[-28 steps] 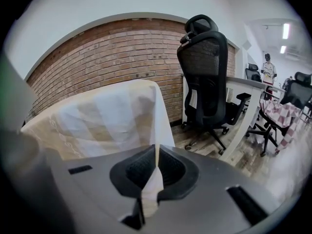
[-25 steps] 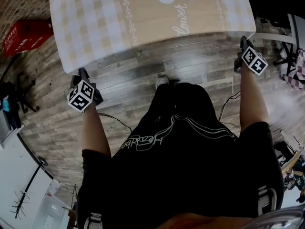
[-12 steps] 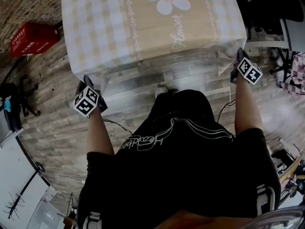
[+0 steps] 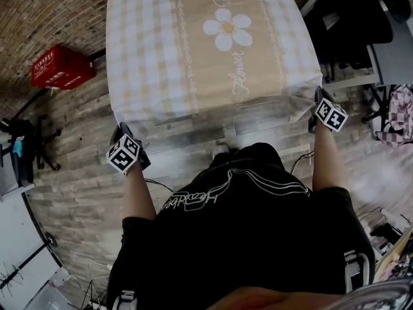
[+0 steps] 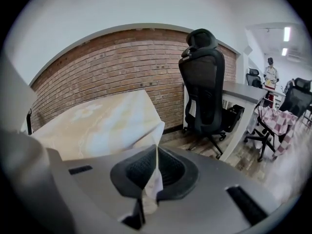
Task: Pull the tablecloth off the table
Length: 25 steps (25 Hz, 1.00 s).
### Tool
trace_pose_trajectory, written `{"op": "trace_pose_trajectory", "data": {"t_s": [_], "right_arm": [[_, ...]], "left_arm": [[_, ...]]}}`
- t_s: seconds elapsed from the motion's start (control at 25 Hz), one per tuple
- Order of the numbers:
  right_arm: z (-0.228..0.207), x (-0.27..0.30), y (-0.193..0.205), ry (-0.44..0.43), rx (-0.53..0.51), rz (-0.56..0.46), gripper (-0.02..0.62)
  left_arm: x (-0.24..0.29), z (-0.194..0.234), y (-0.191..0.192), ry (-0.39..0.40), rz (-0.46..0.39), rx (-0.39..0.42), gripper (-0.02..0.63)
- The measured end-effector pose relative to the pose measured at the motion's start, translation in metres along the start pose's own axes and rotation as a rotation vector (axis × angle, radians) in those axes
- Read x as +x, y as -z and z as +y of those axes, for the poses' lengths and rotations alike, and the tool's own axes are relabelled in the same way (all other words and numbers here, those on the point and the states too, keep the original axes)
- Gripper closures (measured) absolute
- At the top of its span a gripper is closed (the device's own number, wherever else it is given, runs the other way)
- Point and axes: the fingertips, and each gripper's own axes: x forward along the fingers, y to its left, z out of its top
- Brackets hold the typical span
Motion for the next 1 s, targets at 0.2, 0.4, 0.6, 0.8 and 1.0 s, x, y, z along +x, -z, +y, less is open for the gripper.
{"op": "trace_pose_trajectory", "data": {"t_s": [0.2, 0.4, 0.6, 0.8, 1.0], "right_arm": [[-0.004, -0.007, -0.009, -0.003, 0.006, -0.012, 0.598], [-0.014, -0.016, -0.010, -0.002, 0.040, -0.018, 0.598], [-0.017, -0.025, -0.014, -0.013, 0.080, -0.024, 0.598], [-0.017, -0.036, -0.019, -0.018, 0.072, -0.036, 0.598], [-0.014, -0.049, -0.029, -0.009, 0.045, -0.049, 0.598]], "left_arm": [[-0.011, -0.003, -0.020, 0.010, -0.042, 0.010, 0.600], [-0.030, -0.008, -0.037, 0.024, -0.071, 0.023, 0.600], [-0.046, -0.020, -0.061, 0.078, -0.123, -0.002, 0.600], [-0.058, -0.033, -0.082, 0.140, -0.153, -0.003, 0.600], [-0.073, -0.044, -0.099, 0.195, -0.177, -0.020, 0.600]]}}
